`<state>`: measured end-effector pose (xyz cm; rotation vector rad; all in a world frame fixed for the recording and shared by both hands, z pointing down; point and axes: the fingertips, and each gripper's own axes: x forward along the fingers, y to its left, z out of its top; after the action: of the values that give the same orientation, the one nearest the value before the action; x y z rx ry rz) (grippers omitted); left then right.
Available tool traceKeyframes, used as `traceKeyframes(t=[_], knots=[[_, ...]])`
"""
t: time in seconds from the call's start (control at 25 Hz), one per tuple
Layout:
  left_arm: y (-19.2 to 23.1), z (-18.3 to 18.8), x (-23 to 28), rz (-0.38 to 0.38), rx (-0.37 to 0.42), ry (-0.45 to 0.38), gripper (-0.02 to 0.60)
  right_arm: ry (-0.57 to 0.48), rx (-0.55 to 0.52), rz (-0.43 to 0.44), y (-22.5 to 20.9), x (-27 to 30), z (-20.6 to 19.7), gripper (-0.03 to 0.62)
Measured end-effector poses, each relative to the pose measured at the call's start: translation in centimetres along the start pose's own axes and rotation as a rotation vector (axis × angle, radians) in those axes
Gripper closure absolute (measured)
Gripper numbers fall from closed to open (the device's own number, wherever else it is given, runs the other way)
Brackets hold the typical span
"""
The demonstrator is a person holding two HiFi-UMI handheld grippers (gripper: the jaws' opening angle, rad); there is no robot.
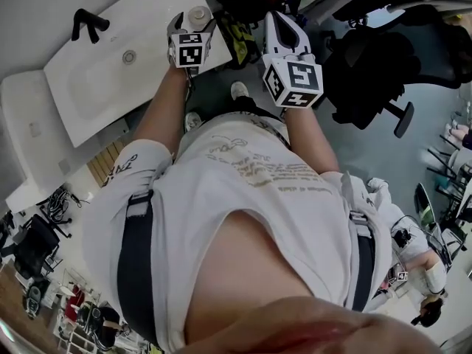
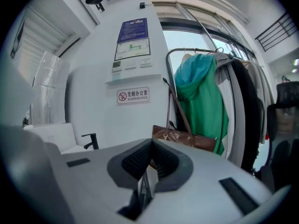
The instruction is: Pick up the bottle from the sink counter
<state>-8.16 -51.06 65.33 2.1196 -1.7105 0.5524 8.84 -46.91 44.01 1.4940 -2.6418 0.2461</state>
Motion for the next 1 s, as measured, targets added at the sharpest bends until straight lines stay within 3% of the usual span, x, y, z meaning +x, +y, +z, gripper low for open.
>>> traceKeyframes(t=[0.44, 1.0], knots=[[-0.5, -1.6, 2.8, -0.016, -0.021, 0.056, 0.198, 0.023, 0.001, -0.032, -1.4, 0.2, -0.6, 0.569], [-0.2, -2.8, 4.3, -0.02, 0.035, 0.097, 0.229, 0.048, 0.006, -0.056, -2.3, 0.3, -1.3, 0.569]])
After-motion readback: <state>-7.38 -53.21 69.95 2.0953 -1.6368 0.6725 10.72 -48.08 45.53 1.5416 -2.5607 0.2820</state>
